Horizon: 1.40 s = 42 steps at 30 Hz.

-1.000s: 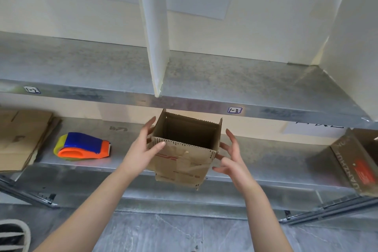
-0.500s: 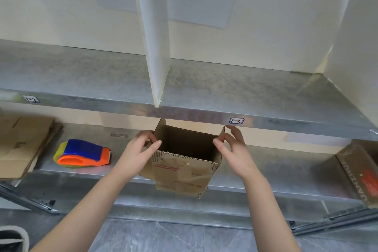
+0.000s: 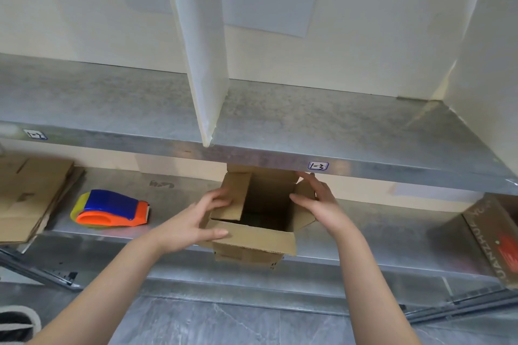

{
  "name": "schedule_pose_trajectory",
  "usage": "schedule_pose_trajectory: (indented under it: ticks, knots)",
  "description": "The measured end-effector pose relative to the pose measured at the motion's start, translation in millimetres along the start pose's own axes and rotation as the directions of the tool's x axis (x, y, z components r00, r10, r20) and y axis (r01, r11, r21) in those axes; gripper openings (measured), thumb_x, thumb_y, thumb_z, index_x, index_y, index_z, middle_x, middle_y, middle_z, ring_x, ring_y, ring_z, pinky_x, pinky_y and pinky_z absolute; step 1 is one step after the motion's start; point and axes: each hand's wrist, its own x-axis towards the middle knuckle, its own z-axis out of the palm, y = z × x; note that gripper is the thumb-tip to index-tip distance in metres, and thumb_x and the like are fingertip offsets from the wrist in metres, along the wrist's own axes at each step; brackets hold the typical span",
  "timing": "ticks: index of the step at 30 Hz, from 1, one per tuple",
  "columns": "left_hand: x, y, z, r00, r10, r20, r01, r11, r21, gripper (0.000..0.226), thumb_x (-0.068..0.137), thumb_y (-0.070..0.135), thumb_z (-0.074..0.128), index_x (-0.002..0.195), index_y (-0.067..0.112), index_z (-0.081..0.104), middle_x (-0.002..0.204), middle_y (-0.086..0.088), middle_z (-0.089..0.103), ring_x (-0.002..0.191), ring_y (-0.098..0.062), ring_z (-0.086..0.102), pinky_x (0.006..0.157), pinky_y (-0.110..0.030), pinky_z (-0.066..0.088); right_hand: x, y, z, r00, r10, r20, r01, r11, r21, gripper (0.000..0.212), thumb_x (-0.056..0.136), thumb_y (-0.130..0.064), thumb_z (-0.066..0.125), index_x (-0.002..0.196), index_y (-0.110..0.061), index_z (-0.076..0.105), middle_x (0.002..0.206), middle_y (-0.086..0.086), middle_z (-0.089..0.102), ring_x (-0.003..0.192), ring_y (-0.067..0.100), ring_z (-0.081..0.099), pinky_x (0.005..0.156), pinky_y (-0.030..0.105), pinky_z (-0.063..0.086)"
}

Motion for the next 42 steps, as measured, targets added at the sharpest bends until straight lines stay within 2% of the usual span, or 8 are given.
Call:
schedule_pose_trajectory:
  ticks: [3, 9, 16, 24, 28, 33, 39, 42]
  knots:
    - [1.5, -1.2, 4.3, 0.998, -0.05, -0.024, 0.051, 0.999, 0.019, 0.084, 0.062, 0.092, 0.046, 0.136, 0.056, 0.031, 0.145, 0.017, 0.032, 0.134, -0.002, 0.029, 0.109, -0.026, 0.03, -5.2, -5.2, 4.8, 0.999, 0.031, 0.029, -0.035, 0.985, 0.168, 0.041, 0.097, -0.05, 0.049, 0.137, -0.052, 0.041, 0.146, -0.012, 0.035, 0.124, 0.013, 0.042, 0.078, 0.027, 0.043]
    - [10.3, 2.2, -1.4, 0.992, -0.044, -0.119, 0.057, 0.993, 0.102, 0.074, 0.077, 0.075, 0.052, 0.138, 0.065, 0.012, 0.139, 0.014, 0.044, 0.114, -0.006, 0.049, 0.093, -0.02, 0.039, -24.6, 23.4, 22.0, 0.99, -0.069, 0.122, 0.007, 0.894, 0.447, 0.083, 0.059, -0.078, 0.07, 0.133, -0.052, 0.043, 0.138, -0.024, 0.05, 0.129, 0.004, 0.046, 0.104, 0.044, 0.044]
    - [48.9, 20.7, -23.5, 0.979, -0.082, -0.187, 0.129, 0.958, 0.255, 0.097, 0.079, 0.039, 0.077, 0.148, 0.044, 0.008, 0.13, 0.006, 0.041, 0.084, -0.01, 0.058, 0.067, -0.016, 0.043, -35.8, 35.7, 20.3, 0.991, -0.071, 0.11, 0.005, 0.857, 0.515, 0.058, 0.081, -0.054, 0.064, 0.135, -0.042, 0.05, 0.14, -0.019, 0.052, 0.132, 0.007, 0.046, 0.098, 0.05, 0.05]
    - [56.3, 8.0, -22.7, 0.983, -0.158, -0.096, 0.157, 0.987, -0.018, 0.087, 0.081, 0.039, 0.075, 0.143, 0.054, 0.017, 0.082, -0.006, 0.056, 0.072, -0.015, 0.056, 0.069, -0.024, 0.043, -48.2, 53.1, 23.4, 0.973, -0.081, 0.218, 0.011, 0.952, 0.306, 0.081, 0.07, -0.023, 0.069, 0.141, -0.049, 0.039, 0.149, -0.022, 0.038, 0.14, 0.006, 0.034, 0.113, 0.044, 0.037]
    - [52.5, -4.9, -25.1, 0.996, -0.086, -0.026, 0.087, 0.994, 0.071, 0.074, 0.088, 0.026, 0.069, 0.142, 0.053, 0.026, 0.142, 0.022, 0.034, 0.086, -0.014, 0.055, 0.08, -0.024, 0.049, -38.2, 50.8, 36.7, 0.987, -0.096, 0.128, 0.101, 0.994, -0.035, 0.075, 0.062, -0.073, 0.073, 0.129, -0.062, 0.042, 0.151, -0.015, 0.033, 0.138, -0.004, 0.03, 0.117, 0.028, 0.027]
    - [41.3, -18.1, -28.8, 0.99, -0.083, 0.116, 0.082, 0.996, 0.017, 0.077, 0.087, 0.015, 0.069, 0.142, 0.05, 0.026, 0.15, 0.033, 0.009, 0.119, 0.0, 0.045, 0.089, -0.009, 0.041, -24.2, 55.0, 44.1, 0.996, -0.09, -0.005, 0.089, 0.995, -0.037, 0.06, 0.057, -0.079, 0.07, 0.112, -0.063, 0.053, 0.139, -0.013, 0.045, 0.128, 0.004, 0.045, 0.108, 0.027, 0.037]
    - [29.4, -24.2, -26.4, 0.957, -0.14, 0.255, 0.182, 0.972, -0.151, 0.099, 0.07, 0.05, 0.072, 0.148, 0.047, 0.011, 0.15, 0.022, 0.014, 0.141, -0.006, 0.014, 0.119, -0.037, 0.014, -17.1, 52.6, 49.4, 0.998, 0.012, -0.057, -0.001, 0.984, 0.179, 0.072, 0.06, -0.066, 0.08, 0.123, -0.057, 0.047, 0.137, -0.009, 0.049, 0.119, 0.023, 0.057, 0.094, 0.05, 0.054]
    - [32.1, -25.8, -2.0, 0.993, -0.112, -0.038, 0.098, 0.961, -0.259, 0.081, 0.064, 0.079, 0.062, 0.134, 0.056, 0.029, 0.145, 0.022, 0.03, 0.135, -0.007, 0.034, 0.11, -0.028, 0.028, -15.4, 50.2, 47.9, 0.998, 0.028, -0.057, -0.014, 0.974, 0.225, 0.089, 0.077, -0.03, 0.082, 0.141, -0.053, 0.024, 0.137, -0.009, 0.043, 0.116, 0.024, 0.057, 0.089, 0.046, 0.056]
